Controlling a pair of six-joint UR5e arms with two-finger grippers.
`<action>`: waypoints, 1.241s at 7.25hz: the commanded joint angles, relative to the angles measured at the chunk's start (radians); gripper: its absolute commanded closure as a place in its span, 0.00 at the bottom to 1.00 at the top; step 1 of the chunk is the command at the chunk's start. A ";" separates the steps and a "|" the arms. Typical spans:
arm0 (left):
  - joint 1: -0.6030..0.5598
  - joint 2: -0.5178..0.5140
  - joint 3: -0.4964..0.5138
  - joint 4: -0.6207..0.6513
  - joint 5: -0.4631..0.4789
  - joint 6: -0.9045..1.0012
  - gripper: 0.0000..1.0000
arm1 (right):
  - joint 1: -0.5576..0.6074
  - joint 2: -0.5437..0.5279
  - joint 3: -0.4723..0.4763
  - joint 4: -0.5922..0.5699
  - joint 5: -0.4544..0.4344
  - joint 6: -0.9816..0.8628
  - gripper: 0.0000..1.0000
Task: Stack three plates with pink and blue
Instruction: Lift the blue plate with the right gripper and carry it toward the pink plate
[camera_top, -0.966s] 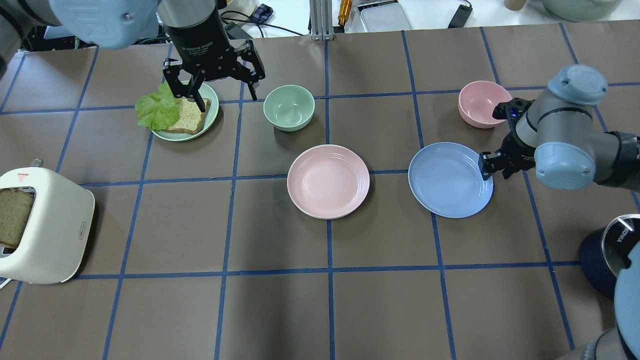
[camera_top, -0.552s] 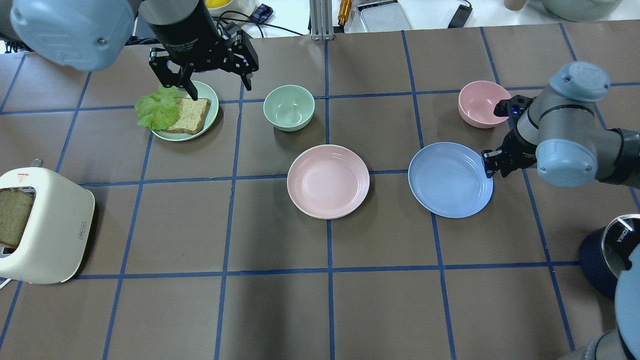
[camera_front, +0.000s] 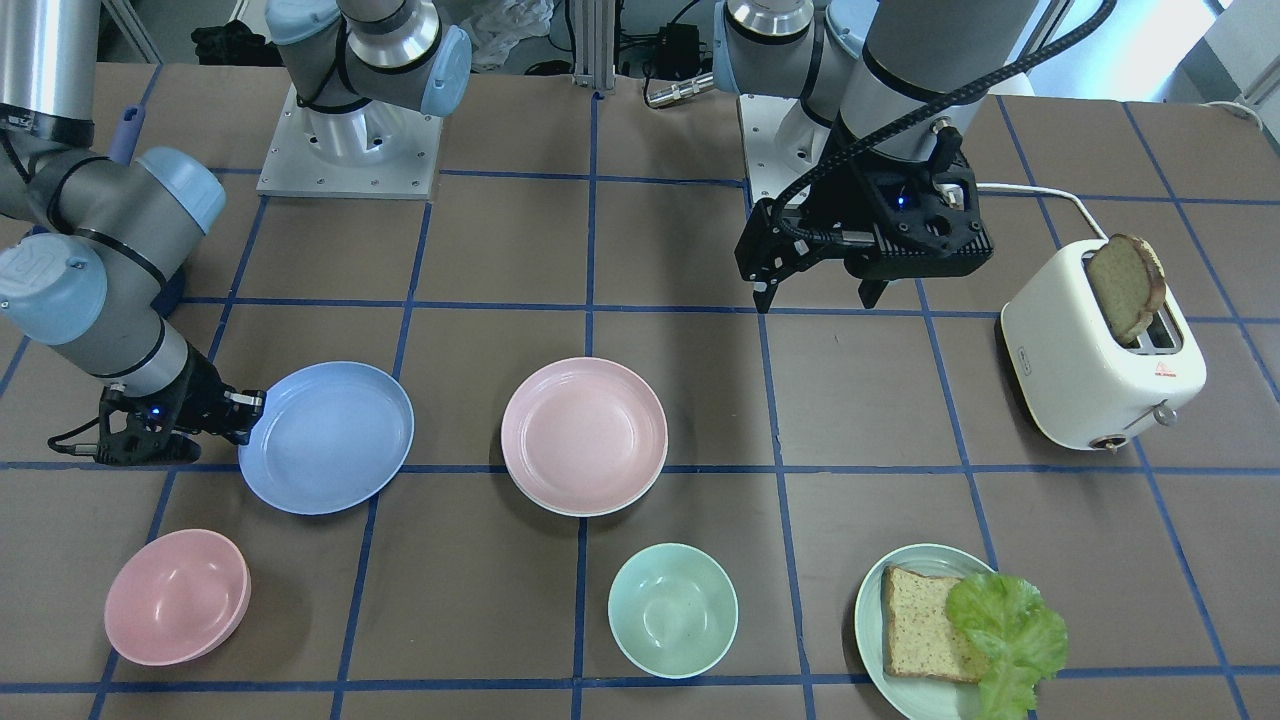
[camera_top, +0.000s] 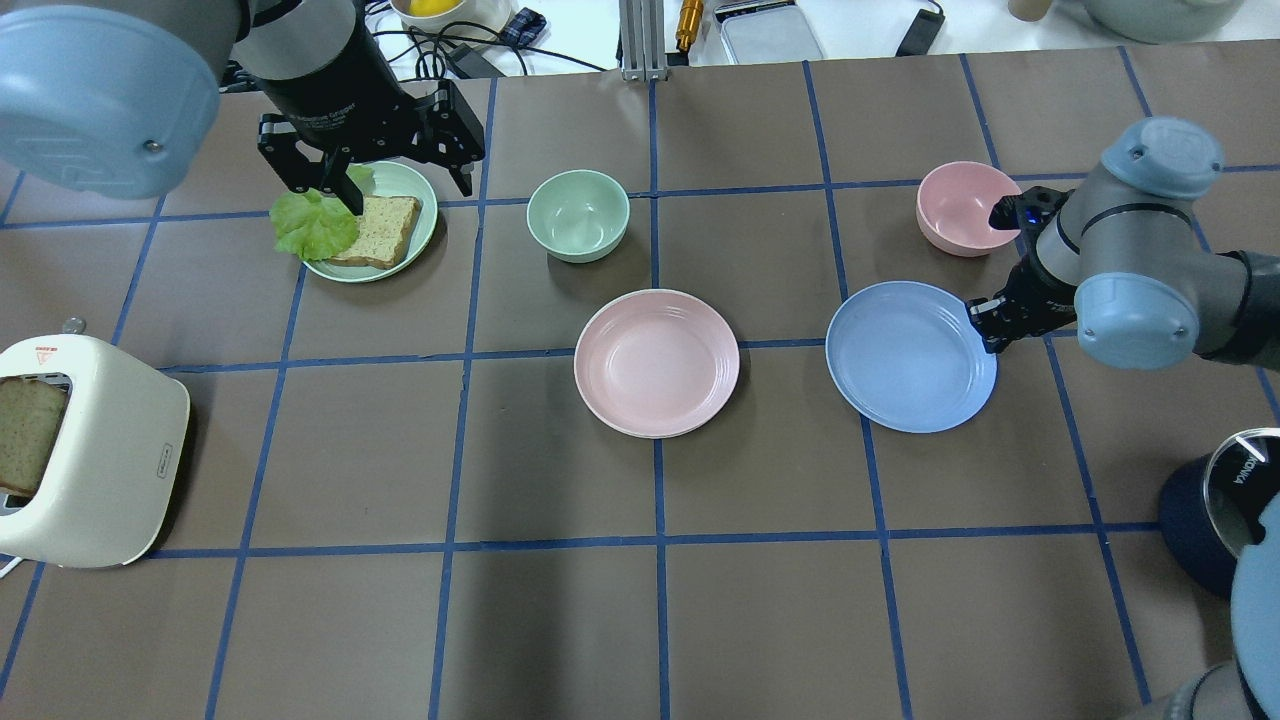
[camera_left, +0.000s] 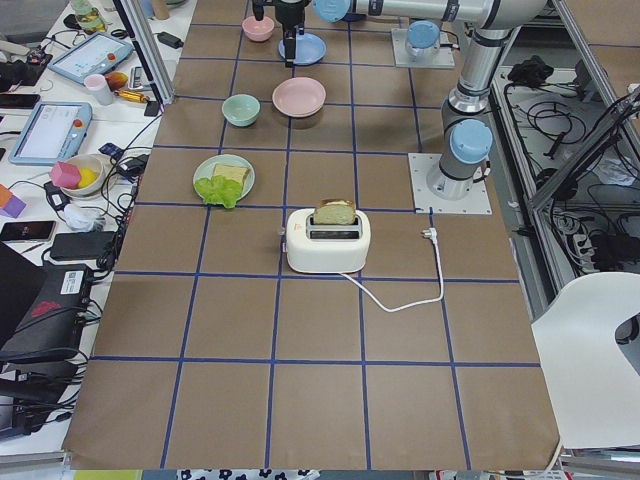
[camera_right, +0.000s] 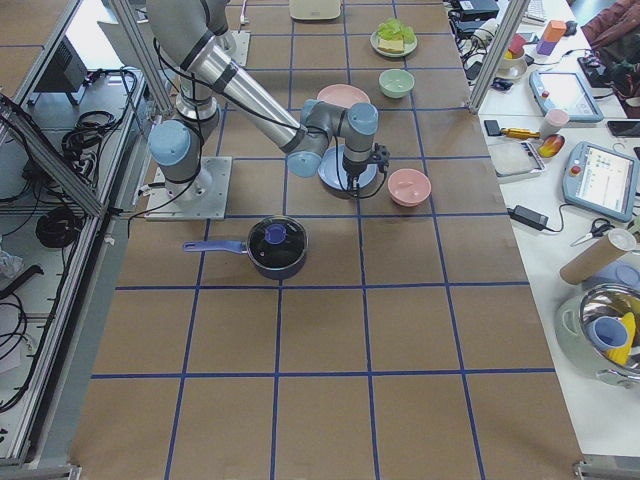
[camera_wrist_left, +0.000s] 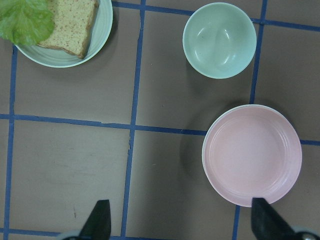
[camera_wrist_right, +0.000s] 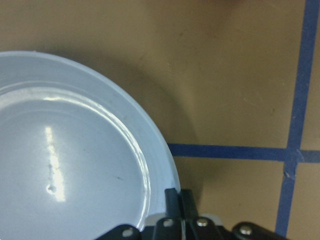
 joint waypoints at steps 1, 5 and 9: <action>0.018 0.012 -0.003 -0.008 -0.004 0.041 0.00 | 0.002 -0.017 -0.039 0.067 0.020 0.000 1.00; 0.028 0.017 -0.012 -0.017 0.004 0.144 0.00 | 0.011 -0.018 -0.226 0.334 0.050 0.002 1.00; 0.028 0.026 -0.011 -0.024 0.002 0.143 0.00 | 0.132 -0.019 -0.295 0.397 0.082 0.177 1.00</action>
